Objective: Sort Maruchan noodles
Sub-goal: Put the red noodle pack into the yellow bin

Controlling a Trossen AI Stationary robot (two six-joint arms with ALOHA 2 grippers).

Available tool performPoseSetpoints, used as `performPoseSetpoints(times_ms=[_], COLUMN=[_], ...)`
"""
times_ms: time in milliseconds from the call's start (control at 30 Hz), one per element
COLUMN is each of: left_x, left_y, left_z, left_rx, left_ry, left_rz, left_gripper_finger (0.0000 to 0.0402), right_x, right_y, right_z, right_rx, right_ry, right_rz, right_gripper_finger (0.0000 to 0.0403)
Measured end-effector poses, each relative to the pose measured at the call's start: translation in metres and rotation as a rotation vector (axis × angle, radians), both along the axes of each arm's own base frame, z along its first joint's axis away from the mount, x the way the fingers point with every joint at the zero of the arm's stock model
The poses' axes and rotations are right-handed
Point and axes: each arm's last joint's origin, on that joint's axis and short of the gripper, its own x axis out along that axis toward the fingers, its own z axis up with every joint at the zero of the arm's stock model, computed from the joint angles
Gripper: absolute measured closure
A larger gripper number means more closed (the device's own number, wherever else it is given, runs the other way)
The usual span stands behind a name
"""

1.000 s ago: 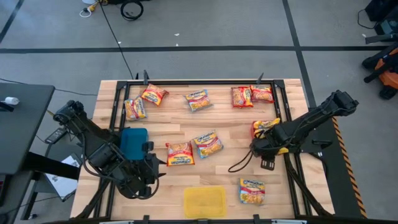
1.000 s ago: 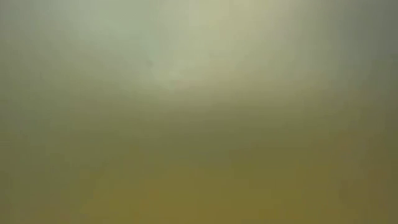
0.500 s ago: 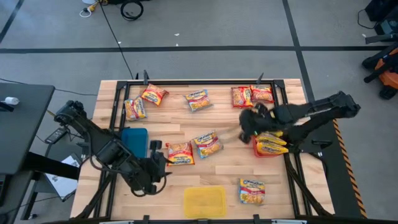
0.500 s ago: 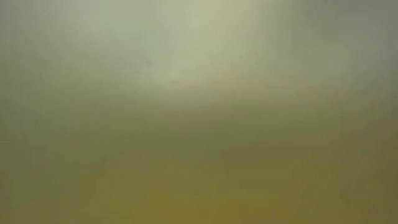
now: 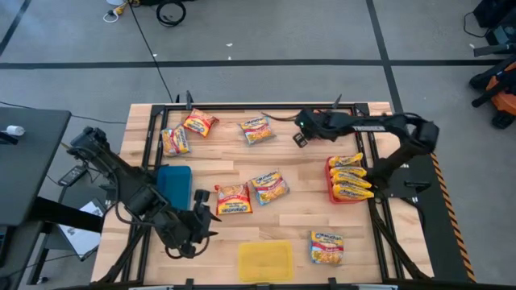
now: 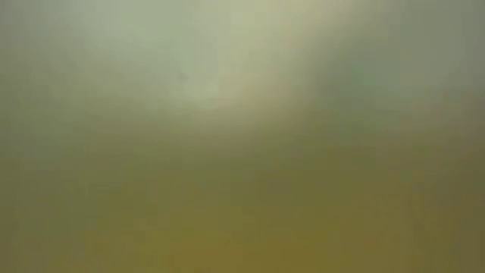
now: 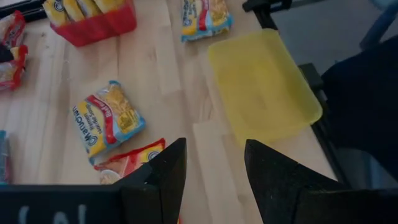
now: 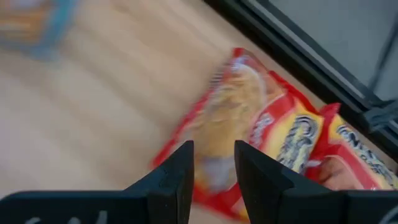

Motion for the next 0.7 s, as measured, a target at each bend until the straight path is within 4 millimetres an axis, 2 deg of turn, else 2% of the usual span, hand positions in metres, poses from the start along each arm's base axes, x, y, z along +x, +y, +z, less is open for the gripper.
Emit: performPoseSetpoints(times_ms=[167,333,500,600,700], left_x=[-0.01,-0.015,-0.014,-0.014,-0.015], left_y=[0.009,0.015,0.015,0.015,0.015], left_z=[0.0,-0.002,-0.005,-0.005,-0.005], left_rx=[-0.028,-0.026,-0.028,-0.039,-0.043], left_ry=[-0.025,-0.039,-0.043,-0.039,-0.038], left_rz=[0.022,0.046,0.055,0.065,0.067], left_gripper_finger=[0.0235,0.0235,0.0235,0.0235,0.0235], right_x=[0.0,0.006,0.019,0.021,0.015], right_y=[-0.018,-0.014,0.02,0.042,0.058], right_z=[-0.022,-0.031,-0.019,0.001,0.018], right_rx=[0.039,0.206,0.371,0.345,0.292], right_ry=[0.043,-0.026,-0.131,-0.178,-0.189], right_rz=[-0.049,0.034,0.229,0.308,0.288], right_gripper_finger=[0.0282,0.0282,0.0282,0.0282,0.0281])
